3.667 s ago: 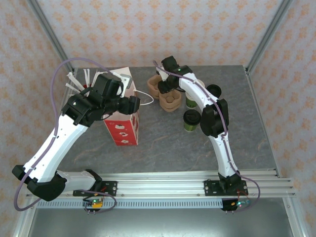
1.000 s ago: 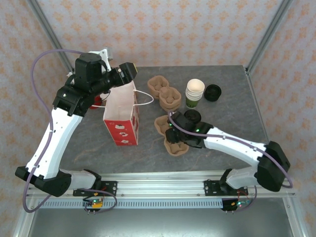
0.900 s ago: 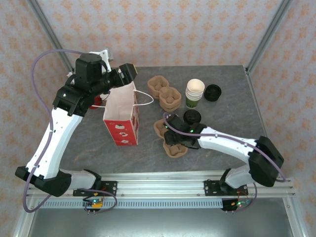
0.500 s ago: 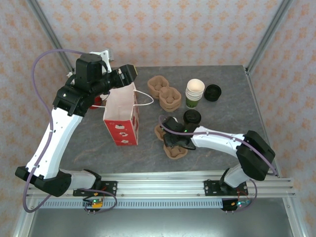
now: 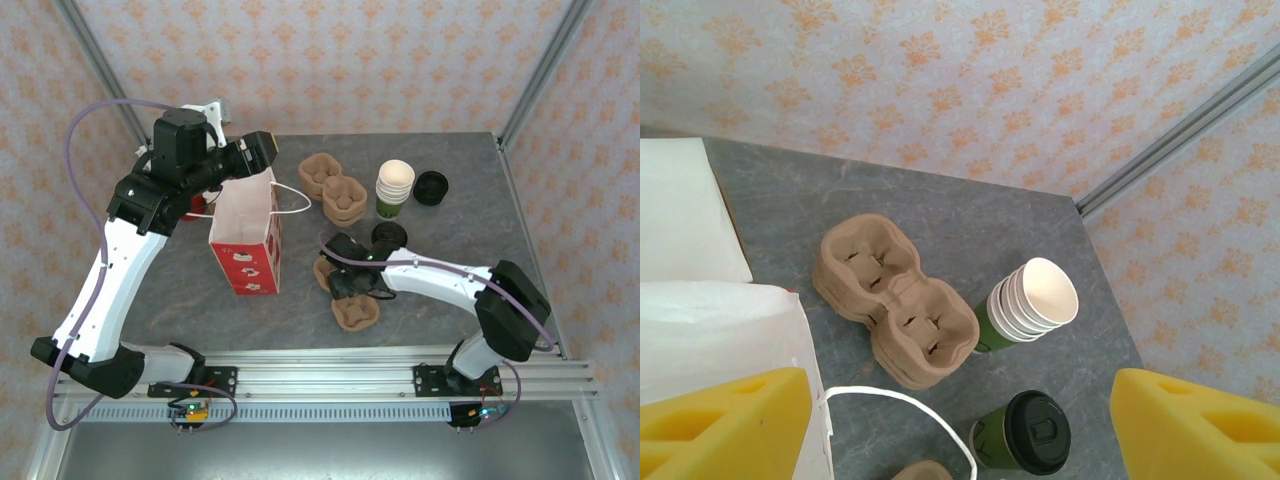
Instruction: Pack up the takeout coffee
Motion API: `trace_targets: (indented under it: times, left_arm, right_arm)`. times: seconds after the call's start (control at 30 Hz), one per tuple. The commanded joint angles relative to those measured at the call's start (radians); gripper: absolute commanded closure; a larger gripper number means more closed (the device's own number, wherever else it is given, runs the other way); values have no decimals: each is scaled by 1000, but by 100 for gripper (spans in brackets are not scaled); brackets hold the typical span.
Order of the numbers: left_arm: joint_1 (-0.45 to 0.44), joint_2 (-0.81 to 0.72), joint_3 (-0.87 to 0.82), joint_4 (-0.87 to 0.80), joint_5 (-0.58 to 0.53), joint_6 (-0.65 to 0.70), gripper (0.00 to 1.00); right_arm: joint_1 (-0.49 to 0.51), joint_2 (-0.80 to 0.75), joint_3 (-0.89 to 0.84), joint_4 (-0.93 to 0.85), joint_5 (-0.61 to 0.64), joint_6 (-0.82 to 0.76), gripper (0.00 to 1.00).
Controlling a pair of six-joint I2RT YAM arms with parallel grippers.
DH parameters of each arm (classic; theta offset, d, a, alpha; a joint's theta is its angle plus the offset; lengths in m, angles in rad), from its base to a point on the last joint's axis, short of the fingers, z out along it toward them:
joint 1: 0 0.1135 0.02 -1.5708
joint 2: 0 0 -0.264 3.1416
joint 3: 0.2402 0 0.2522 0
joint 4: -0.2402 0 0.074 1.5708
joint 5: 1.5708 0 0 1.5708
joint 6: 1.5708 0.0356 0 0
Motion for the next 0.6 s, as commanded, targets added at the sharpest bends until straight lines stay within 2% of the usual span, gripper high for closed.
trace_targets:
  times: [0.0, 0.23, 0.57]
  left_arm:
    - [4, -15, -1, -24, -13, 30, 20]
    - [10, -17, -9, -27, -17, 36, 20]
    - [16, -29, -27, -21, -10, 37, 20]
  right_arm:
    - [6, 30, 58, -97, -35, -9, 42]
    - [6, 107, 133, -180, -34, -17, 41]
    - [5, 138, 166, -205, -11, -27, 42]
